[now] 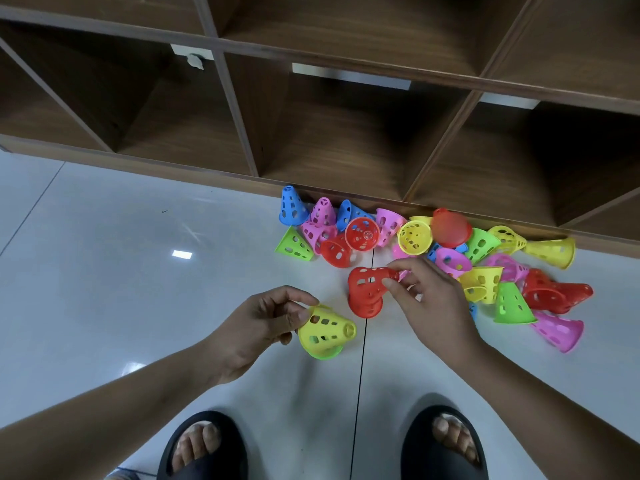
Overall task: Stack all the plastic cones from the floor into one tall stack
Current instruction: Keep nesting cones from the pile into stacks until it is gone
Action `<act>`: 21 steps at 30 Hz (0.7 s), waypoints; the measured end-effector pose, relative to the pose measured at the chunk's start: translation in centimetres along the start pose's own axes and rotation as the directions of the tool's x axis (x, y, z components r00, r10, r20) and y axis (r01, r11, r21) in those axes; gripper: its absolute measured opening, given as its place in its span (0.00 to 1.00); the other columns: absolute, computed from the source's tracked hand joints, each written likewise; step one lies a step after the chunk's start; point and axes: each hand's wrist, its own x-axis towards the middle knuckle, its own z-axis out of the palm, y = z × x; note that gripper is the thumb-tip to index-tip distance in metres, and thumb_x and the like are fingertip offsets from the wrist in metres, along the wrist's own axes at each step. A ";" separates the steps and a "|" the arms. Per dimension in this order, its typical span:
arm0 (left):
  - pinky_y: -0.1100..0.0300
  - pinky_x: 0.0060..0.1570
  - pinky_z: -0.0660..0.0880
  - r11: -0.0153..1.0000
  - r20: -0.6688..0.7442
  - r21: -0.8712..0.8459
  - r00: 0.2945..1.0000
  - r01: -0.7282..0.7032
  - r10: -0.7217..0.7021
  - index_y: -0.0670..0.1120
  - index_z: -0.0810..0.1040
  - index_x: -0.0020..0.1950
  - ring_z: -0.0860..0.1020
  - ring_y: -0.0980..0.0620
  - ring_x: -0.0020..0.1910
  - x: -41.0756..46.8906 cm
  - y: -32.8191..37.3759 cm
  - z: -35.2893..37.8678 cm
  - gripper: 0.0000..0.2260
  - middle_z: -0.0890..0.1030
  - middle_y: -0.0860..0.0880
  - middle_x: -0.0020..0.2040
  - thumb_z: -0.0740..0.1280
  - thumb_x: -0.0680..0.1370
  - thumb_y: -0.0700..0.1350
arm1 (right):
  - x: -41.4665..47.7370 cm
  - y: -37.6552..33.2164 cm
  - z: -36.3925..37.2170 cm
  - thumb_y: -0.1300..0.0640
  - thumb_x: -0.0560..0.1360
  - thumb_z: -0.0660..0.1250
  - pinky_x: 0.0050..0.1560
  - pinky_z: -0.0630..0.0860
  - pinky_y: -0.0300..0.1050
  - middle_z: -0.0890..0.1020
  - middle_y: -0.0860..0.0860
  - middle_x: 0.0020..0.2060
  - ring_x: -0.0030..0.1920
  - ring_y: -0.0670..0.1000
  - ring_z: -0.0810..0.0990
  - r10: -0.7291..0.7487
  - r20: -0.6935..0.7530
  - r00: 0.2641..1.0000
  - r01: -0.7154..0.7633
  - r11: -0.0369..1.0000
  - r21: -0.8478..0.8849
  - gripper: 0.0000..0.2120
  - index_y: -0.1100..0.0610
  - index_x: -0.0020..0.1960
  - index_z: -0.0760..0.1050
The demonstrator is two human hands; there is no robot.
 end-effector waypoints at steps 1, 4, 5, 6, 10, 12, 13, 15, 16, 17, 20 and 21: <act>0.61 0.41 0.71 1.000 0.002 0.030 1.000 -0.009 0.009 0.45 0.84 0.61 0.75 0.52 0.41 0.0 -0.3 0.0 0.09 0.83 0.45 0.45 0.72 0.81 0.42 | -0.1 -0.7 -0.4 0.52 0.78 0.75 0.45 0.81 0.46 0.82 0.42 0.47 0.45 0.45 0.83 0.020 -0.023 1.000 -0.019 0.999 0.031 0.09 0.49 0.58 0.81; 0.59 0.42 0.72 0.995 -0.001 0.089 0.999 -0.035 0.035 0.46 0.85 0.61 0.76 0.51 0.42 0.1 -0.8 -0.1 0.08 0.83 0.45 0.46 0.71 0.83 0.42 | -0.2 -2.6 -1.6 0.52 0.78 0.76 0.46 0.81 0.43 0.83 0.40 0.44 0.45 0.47 0.84 0.077 -0.050 0.996 -0.069 0.987 0.147 0.09 0.48 0.58 0.82; 0.58 0.42 0.72 0.993 -0.001 0.113 0.999 -0.041 0.042 0.47 0.85 0.61 0.77 0.51 0.43 0.1 -0.9 -0.2 0.08 0.83 0.46 0.45 0.70 0.83 0.41 | -0.3 -3.1 -1.9 0.52 0.78 0.76 0.46 0.81 0.43 0.83 0.40 0.44 0.45 0.49 0.84 0.090 -0.044 0.995 -0.080 0.978 0.193 0.09 0.48 0.57 0.82; 0.57 0.42 0.72 0.988 -0.002 0.146 0.999 -0.045 0.046 0.48 0.85 0.61 0.77 0.51 0.43 0.2 -1.0 -0.3 0.08 0.83 0.46 0.45 0.70 0.84 0.41 | -0.4 -3.7 -2.1 0.52 0.78 0.76 0.47 0.81 0.44 0.84 0.41 0.44 0.45 0.50 0.84 0.097 -0.032 0.995 -0.087 0.967 0.241 0.08 0.47 0.57 0.82; 0.57 0.41 0.72 0.953 0.002 0.301 0.999 -0.041 0.042 0.56 0.85 0.60 0.81 0.53 0.44 0.3 -1.5 -0.6 0.13 0.84 0.50 0.47 0.69 0.84 0.39 | -1.2 -5.5 -2.7 0.53 0.78 0.75 0.48 0.81 0.48 0.84 0.48 0.44 0.45 0.53 0.84 0.060 0.041 0.997 -0.071 0.927 0.368 0.08 0.48 0.57 0.82; 0.62 0.41 0.73 0.937 -0.001 0.349 1.000 -0.025 0.027 0.59 0.85 0.57 0.82 0.53 0.43 0.4 -1.7 -0.7 0.16 0.85 0.50 0.48 0.68 0.83 0.36 | -1.7 -6.1 -2.6 0.54 0.78 0.75 0.48 0.81 0.49 0.83 0.49 0.43 0.45 0.54 0.83 0.024 0.084 0.996 -0.055 0.918 0.394 0.08 0.48 0.57 0.82; 0.65 0.40 0.73 0.931 -0.002 0.365 1.000 -0.018 0.020 0.59 0.85 0.56 0.81 0.53 0.43 0.5 -1.8 -0.7 0.16 0.85 0.50 0.48 0.69 0.83 0.36 | -1.9 -6.4 -2.5 0.55 0.78 0.75 0.48 0.81 0.48 0.83 0.49 0.43 0.45 0.54 0.83 0.002 0.103 0.995 -0.043 0.918 0.395 0.08 0.49 0.57 0.83; 0.69 0.40 0.73 0.915 -0.009 0.404 1.000 -0.004 0.009 0.56 0.84 0.58 0.81 0.54 0.42 0.7 -2.1 -1.0 0.14 0.85 0.51 0.47 0.70 0.82 0.37 | -2.2 -6.7 -2.2 0.57 0.77 0.76 0.47 0.80 0.45 0.82 0.47 0.44 0.45 0.53 0.82 -0.074 0.131 0.989 0.024 0.937 0.347 0.08 0.51 0.56 0.83; 0.70 0.40 0.73 0.907 -0.010 0.421 1.000 0.003 0.002 0.56 0.84 0.59 0.81 0.54 0.42 0.9 -2.3 -1.1 0.15 0.85 0.51 0.47 0.70 0.82 0.36 | -2.4 -6.8 -1.9 0.58 0.77 0.76 0.46 0.78 0.43 0.81 0.45 0.45 0.44 0.52 0.81 -0.120 0.148 0.982 0.071 0.951 0.301 0.08 0.52 0.55 0.83; 0.69 0.42 0.74 0.902 -0.011 0.431 1.000 0.010 -0.006 0.55 0.84 0.60 0.82 0.54 0.43 1.2 -2.4 -1.4 0.15 0.85 0.52 0.47 0.70 0.81 0.36 | -2.6 -6.7 -1.5 0.58 0.77 0.77 0.45 0.78 0.41 0.80 0.44 0.46 0.44 0.51 0.81 -0.158 0.175 0.972 0.110 0.961 0.255 0.08 0.52 0.55 0.83; 0.65 0.47 0.75 0.887 -0.033 0.460 0.999 0.032 -0.019 0.58 0.84 0.60 0.83 0.56 0.46 2.0 -2.4 -2.2 0.14 0.84 0.52 0.50 0.70 0.82 0.39 | -3.3 -6.1 -0.3 0.54 0.77 0.76 0.46 0.78 0.42 0.77 0.41 0.48 0.44 0.47 0.79 -0.195 0.289 0.937 0.151 0.974 0.167 0.09 0.48 0.56 0.81; 0.65 0.48 0.75 0.881 -0.048 0.473 0.999 0.035 -0.014 0.58 0.84 0.60 0.83 0.57 0.47 2.4 -2.3 -2.4 0.13 0.84 0.53 0.51 0.71 0.82 0.41 | -3.6 -5.8 0.1 0.52 0.78 0.76 0.46 0.78 0.42 0.77 0.40 0.49 0.45 0.46 0.79 -0.196 0.317 0.928 0.155 0.977 0.150 0.09 0.47 0.57 0.81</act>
